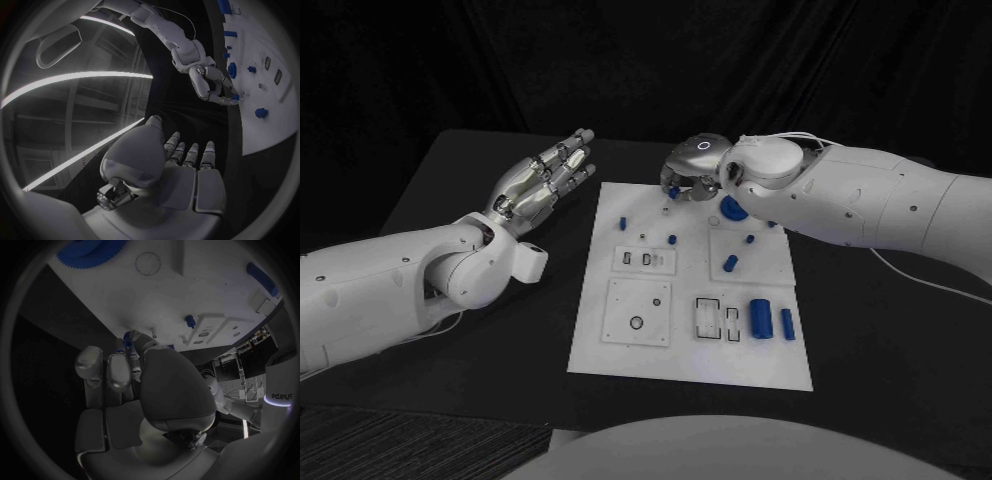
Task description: Assemble the parts on the task board
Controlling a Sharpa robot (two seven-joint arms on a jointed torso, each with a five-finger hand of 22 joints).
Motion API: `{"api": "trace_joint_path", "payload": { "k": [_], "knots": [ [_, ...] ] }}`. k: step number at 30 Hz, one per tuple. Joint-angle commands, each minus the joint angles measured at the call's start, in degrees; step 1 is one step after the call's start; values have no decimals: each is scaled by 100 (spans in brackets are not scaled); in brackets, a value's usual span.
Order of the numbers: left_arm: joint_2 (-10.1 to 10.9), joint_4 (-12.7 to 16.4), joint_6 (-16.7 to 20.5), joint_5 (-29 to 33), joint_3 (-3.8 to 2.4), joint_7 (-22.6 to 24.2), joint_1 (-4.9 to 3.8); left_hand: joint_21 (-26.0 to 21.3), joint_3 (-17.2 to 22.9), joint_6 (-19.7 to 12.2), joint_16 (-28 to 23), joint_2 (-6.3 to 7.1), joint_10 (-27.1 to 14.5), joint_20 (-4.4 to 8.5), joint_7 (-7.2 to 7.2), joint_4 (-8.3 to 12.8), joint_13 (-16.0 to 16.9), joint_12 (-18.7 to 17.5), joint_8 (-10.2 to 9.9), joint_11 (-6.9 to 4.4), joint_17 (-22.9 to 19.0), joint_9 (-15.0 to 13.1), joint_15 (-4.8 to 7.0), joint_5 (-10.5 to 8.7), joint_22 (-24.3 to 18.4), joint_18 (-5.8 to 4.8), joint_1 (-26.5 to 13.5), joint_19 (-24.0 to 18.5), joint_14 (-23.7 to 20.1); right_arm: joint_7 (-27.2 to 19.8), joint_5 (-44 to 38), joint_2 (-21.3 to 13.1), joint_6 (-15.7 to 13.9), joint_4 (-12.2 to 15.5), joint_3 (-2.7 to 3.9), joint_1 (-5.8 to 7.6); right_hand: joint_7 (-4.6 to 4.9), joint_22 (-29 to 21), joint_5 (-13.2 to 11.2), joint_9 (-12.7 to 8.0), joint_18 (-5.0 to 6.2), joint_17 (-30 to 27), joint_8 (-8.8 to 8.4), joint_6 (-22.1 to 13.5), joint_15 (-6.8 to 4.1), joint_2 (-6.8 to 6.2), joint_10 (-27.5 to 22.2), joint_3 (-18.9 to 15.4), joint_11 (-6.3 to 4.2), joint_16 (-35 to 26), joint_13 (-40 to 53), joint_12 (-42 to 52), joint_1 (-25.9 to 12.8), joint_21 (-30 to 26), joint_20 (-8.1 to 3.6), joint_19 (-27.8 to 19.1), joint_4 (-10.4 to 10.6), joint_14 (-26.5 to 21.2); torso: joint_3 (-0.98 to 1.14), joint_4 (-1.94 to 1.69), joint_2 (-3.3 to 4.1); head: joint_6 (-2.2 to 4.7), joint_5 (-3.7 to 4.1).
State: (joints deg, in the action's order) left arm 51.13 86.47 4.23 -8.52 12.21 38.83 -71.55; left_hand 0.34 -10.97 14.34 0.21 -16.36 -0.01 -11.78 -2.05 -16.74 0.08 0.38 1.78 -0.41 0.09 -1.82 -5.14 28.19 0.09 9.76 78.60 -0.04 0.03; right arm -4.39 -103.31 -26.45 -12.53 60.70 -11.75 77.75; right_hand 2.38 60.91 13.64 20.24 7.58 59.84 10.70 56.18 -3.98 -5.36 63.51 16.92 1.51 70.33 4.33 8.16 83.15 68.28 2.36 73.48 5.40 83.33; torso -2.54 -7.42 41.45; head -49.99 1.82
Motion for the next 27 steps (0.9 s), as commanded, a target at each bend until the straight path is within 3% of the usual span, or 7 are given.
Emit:
{"api": "trace_joint_path", "payload": {
  "k": [1,6,10,15,20,24,27],
  "knots": [
    [-15,-7,-98,-12,-6,856,-15,-34,-9,27,-21,-12,1,-29,-4,-2,-8,-38,30,49,-9,-5,-57,35,-9,42,58,4,-3,140,-53,7,102,-14,-11,-37,14,5,-11,-1,-103,-9,-27,-44,30,-25,-41,44,14,-11,-2,-28,-19,-22,19,-33,6,-18,-2,0,-2,-1,6],
    [-24,-29,-109,-12,-6,851,-15,-34,10,76,-21,-28,1,-40,-21,-2,-8,-38,39,56,-9,-11,-66,54,-9,42,75,4,-3,131,-53,10,142,-1,-11,-40,-29,3,-34,-4,-98,-13,-84,-128,42,-41,-74,64,25,-14,-3,-60,-25,-39,33,-57,3,-33,-3,4,-3,-1,-2],
    [-35,-48,-124,-12,-5,866,-15,-34,25,125,-21,-30,1,-48,-36,-2,-8,-38,51,65,-9,-17,-71,66,-9,42,92,4,-3,184,-53,9,259,8,-11,-44,-121,-40,-90,-61,-81,-92,-261,-385,73,-99,-243,97,61,-71,-18,-167,-64,-108,64,-127,19,-85,-3,6,-5,-1,-9],
    [-50,-72,-141,-12,-5,889,-15,-34,52,287,-21,-30,1,-63,-71,-4,-8,-38,89,94,-9,-35,-75,79,-9,44,117,4,-3,195,-53,6,243,-2,-11,-48,-306,-98,-249,-243,-58,-208,-597,-904,118,-169,-680,92,111,-159,-38,-388,-107,-216,113,-221,21,-165,-3,7,-8,-1,-19],
    [-63,-96,-148,-12,-5,896,-15,-34,59,343,-21,-31,1,-67,-81,-4,-8,-38,104,102,-9,-41,-75,80,-9,44,122,4,-3,181,-53,4,173,-1,-11,-50,-333,-85,-250,-312,-54,-217,-683,-1055,122,-160,-760,87,113,-164,-28,-411,-93,-232,122,-229,-1,-177,-6,4,-8,-1,-19],
    [-73,-111,-154,-12,-5,898,-15,-34,62,352,-21,-31,1,-68,-84,-4,-8,-38,107,105,-9,-42,-75,83,-9,45,125,4,-3,217,-53,-21,87,21,-11,-50,-578,-82,-272,-647,-41,-294,-703,-1685,135,-124,-1446,-90,122,-217,-57,-457,-97,-320,138,-270,-93,-226,-7,6,-8,-1,-30],
    [-78,-121,-157,-12,-5,900,-14,-34,62,352,-21,-31,1,-68,-84,-4,-8,-38,107,105,-9,-42,-75,83,-9,45,125,4,-3,227,-53,-84,-75,54,-11,-48,-550,-253,-305,-751,0,-524,-687,-1727,167,-94,-1717,-218,155,-392,-53,-445,-120,-535,164,-433,-118,-356,-8,5,-12,-1,-51]
  ]
}}
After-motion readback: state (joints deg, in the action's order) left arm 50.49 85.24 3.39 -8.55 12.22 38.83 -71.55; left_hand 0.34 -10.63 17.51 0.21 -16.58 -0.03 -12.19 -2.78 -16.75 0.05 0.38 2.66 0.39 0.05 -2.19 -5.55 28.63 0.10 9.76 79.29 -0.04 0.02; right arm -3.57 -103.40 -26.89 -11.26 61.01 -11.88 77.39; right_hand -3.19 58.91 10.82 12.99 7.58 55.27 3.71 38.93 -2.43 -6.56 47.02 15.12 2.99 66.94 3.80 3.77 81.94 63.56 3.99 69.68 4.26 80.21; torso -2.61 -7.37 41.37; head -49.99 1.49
